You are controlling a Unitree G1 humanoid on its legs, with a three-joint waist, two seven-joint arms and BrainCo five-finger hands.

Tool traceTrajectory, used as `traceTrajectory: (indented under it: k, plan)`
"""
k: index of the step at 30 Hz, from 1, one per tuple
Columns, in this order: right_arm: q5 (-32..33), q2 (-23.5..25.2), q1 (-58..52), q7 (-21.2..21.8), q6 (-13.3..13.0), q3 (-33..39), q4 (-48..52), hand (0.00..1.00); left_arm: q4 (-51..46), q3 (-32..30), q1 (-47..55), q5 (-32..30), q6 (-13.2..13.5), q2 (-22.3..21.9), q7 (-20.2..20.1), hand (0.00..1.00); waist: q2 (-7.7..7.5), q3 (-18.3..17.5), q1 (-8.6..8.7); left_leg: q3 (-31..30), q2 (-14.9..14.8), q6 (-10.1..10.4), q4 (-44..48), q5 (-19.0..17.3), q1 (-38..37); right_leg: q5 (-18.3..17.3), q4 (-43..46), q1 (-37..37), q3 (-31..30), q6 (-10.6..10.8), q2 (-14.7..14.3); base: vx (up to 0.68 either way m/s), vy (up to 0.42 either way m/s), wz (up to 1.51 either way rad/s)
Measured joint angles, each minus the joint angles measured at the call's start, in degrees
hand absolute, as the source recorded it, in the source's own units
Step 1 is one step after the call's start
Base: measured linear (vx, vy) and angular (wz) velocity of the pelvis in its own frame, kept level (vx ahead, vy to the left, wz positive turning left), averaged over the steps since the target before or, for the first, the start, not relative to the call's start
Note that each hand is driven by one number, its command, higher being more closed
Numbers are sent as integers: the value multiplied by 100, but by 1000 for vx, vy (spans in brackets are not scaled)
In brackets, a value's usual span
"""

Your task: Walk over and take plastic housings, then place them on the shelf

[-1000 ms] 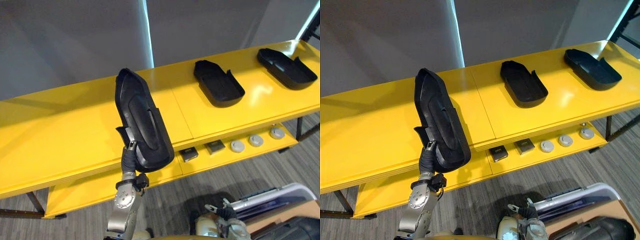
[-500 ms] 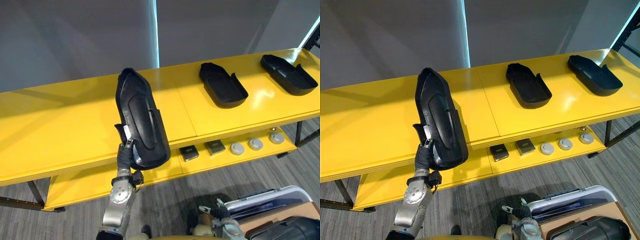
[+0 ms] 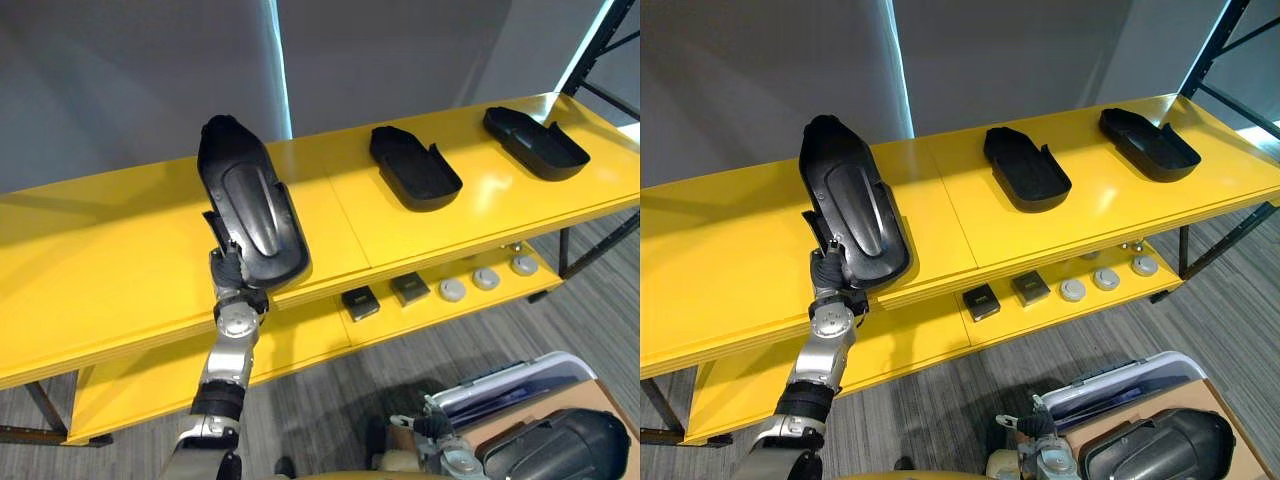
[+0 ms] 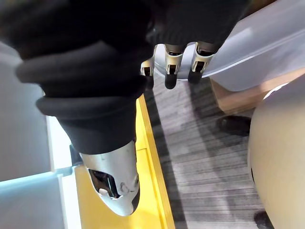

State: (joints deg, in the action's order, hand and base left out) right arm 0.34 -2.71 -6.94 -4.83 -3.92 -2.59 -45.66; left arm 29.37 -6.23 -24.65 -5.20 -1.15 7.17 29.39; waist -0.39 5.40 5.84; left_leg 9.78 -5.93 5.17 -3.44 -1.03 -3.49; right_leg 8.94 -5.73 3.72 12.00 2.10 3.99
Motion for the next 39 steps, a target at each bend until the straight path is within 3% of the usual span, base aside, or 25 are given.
traceTrajectory:
  k: [8, 26, 31, 39]
  plan:
    - [-10, 5, 103, 3, -27, -37, 213, 0, 374, -355, -675, -67, -205, 390, 344, 0, -86, 158, 122, 94, 85, -1, -29, 0, 111, 6, -1, 167, -74, 6, 38, 9, 7, -4]
    - [-17, 6, 139, 9, -19, -36, 201, 0, 662, -514, -1025, 748, -79, 247, 427, 0, -76, 290, 142, -20, 103, -28, -20, 19, 19, 6, -11, 4, 39, 10, 101, -11, 0, 3]
    - [-14, 6, 147, 10, -10, -34, 197, 0, 91, -454, -691, 1139, 27, -40, 437, 0, -74, 292, 127, -40, 102, -30, -23, 19, -23, 2, -20, -49, 58, 14, 103, -14, -1, 2]
    - [-11, 13, 136, 9, 4, -26, 186, 0, -879, -269, -53, 945, 60, -159, 432, 0, -70, 292, 124, -65, 100, -32, -21, 20, -27, 2, -3, -61, 65, 14, 98, 0, 0, 0]
